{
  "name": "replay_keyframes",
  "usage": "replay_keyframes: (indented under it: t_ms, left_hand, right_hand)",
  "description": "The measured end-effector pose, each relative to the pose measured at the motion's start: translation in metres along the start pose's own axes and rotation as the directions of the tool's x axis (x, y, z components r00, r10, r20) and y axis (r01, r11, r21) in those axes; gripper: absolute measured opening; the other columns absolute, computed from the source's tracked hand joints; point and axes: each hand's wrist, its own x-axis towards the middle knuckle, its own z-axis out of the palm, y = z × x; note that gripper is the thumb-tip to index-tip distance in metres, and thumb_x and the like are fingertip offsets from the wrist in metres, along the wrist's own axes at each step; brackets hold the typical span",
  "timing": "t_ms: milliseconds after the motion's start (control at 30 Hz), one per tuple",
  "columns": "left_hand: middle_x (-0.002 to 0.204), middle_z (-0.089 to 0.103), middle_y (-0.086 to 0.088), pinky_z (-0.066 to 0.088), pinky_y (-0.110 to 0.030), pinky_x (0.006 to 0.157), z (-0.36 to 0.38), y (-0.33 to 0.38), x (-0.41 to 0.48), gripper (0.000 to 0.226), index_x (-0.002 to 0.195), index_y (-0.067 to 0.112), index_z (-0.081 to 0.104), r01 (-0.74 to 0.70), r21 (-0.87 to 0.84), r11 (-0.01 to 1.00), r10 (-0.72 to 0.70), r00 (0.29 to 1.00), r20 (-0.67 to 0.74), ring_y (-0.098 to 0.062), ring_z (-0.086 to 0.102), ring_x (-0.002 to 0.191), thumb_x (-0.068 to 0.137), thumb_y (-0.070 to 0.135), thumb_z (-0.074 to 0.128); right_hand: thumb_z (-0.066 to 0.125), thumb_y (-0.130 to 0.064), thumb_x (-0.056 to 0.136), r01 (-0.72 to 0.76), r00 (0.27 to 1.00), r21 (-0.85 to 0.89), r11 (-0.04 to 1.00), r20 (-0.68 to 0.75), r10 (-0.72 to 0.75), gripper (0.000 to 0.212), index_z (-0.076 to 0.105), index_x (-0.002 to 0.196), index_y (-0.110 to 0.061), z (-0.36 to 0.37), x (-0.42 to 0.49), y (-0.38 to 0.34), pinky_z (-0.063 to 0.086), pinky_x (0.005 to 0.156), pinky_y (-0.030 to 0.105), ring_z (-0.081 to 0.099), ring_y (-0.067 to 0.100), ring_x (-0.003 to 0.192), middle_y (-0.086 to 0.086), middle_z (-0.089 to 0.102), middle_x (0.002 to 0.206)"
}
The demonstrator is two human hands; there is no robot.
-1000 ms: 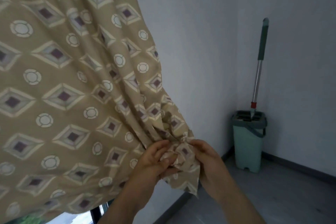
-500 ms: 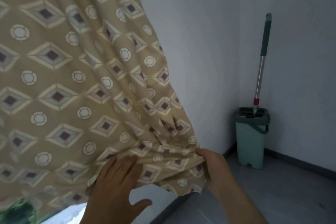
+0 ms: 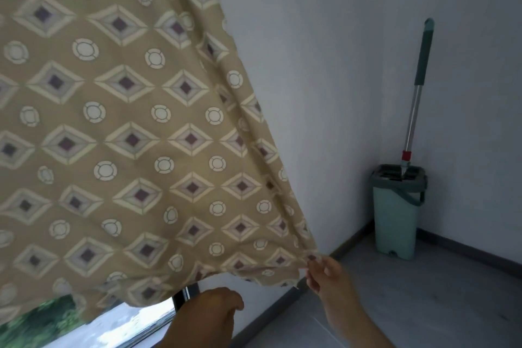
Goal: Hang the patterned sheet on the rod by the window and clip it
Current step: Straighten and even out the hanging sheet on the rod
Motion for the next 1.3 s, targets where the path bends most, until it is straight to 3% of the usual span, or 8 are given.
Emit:
replay_keyframes:
  t_ms: [67,167,333,600,700,833,1133,1300]
  left_hand:
    - [0.067,0.051,0.047,0.033,-0.002,0.095,-0.026,0.005,0.000,0.046,0.055,0.049,0.064,0.051,-0.266,0.963,-0.082,0.991,-0.105,0.018,0.049,0.084,0.088,0.034,0.036]
    - [0.085,0.068,0.030,0.053,-0.017,0.072,-0.075,-0.003,-0.009,0.018,0.075,0.058,0.068,0.211,-0.667,0.715,-0.268,0.963,0.017,0.005,0.064,0.080,0.070,0.042,0.062]
    - [0.073,0.072,-0.001,0.055,-0.031,0.065,-0.144,-0.035,-0.021,0.023,0.071,0.028,0.076,0.210,-0.857,0.470,-0.557,0.824,-0.103,-0.012,0.066,0.066,0.087,0.015,0.067]
    - [0.109,0.058,0.034,0.051,-0.015,0.080,-0.121,-0.075,-0.043,0.032,0.100,0.052,0.064,0.341,-0.606,0.719,-0.473,0.878,-0.067,0.005,0.060,0.094,0.070,0.042,0.067]
    - [0.115,0.048,0.026,0.042,-0.008,0.081,-0.088,-0.079,-0.040,0.068,0.126,0.038,0.050,0.383,-0.540,0.750,-0.452,0.892,0.006,0.008,0.052,0.102,0.066,0.042,0.080]
    - [0.070,0.057,0.013,0.037,-0.021,0.064,-0.069,-0.069,-0.025,0.010,0.082,0.020,0.066,0.444,-0.472,0.762,-0.498,0.867,0.011,0.005,0.053,0.066,0.082,0.027,0.073]
    - [0.093,0.071,0.001,0.039,-0.026,0.067,-0.041,-0.072,-0.029,0.016,0.086,0.018,0.068,0.410,-0.161,0.898,-0.405,0.912,0.061,-0.021,0.063,0.090,0.089,0.023,0.053]
    - [0.071,0.059,0.009,0.049,-0.030,0.072,-0.035,-0.077,-0.032,0.017,0.070,0.019,0.056,0.485,-0.338,0.807,-0.447,0.874,0.189,-0.012,0.057,0.074,0.086,0.023,0.057]
  right_hand:
    - [0.068,-0.017,0.087,0.079,0.993,-0.111,0.991,-0.074,-0.088,0.008,0.073,0.088,-0.023,0.005,-0.001,0.000,0.045,0.069,0.028,0.064,0.024,0.088,0.008,0.068,0.098]
    - [0.056,-0.010,0.092,0.218,0.963,-0.076,0.973,-0.143,-0.227,0.026,0.058,0.115,-0.020,0.032,-0.018,-0.036,0.046,0.073,0.021,0.056,0.018,0.104,-0.001,0.057,0.115]
    - [0.058,-0.027,0.095,0.507,0.861,-0.278,0.816,0.212,-0.463,0.008,0.061,0.087,-0.025,0.104,-0.049,-0.093,0.049,0.059,0.008,0.063,0.006,0.076,-0.008,0.066,0.085]
    - [0.070,-0.040,0.085,0.009,0.959,-0.297,0.955,0.272,0.076,0.091,0.013,0.153,-0.022,0.146,-0.060,-0.028,0.041,0.104,0.040,0.046,0.027,0.129,0.007,0.034,0.152]
    - [0.060,-0.027,0.095,0.189,0.883,-0.286,0.939,0.467,-0.035,0.035,0.054,0.129,-0.029,0.153,-0.064,-0.015,0.050,0.081,0.019,0.062,0.012,0.102,0.000,0.068,0.117]
    - [0.062,-0.005,0.089,0.401,0.856,-0.338,0.851,0.469,-0.217,0.024,0.072,0.069,-0.014,0.159,-0.064,-0.012,0.046,0.063,0.016,0.059,0.003,0.064,0.001,0.069,0.070]
    - [0.049,-0.020,0.095,0.652,0.758,-0.647,0.396,0.574,-0.309,0.026,0.044,0.071,-0.029,0.149,-0.050,0.028,0.048,0.068,0.028,0.055,0.013,0.073,-0.007,0.054,0.076]
    - [0.054,-0.021,0.095,0.587,0.808,-0.612,0.529,0.477,-0.345,0.021,0.050,0.077,-0.032,0.149,-0.057,0.042,0.045,0.066,0.020,0.056,0.007,0.073,-0.013,0.057,0.078]
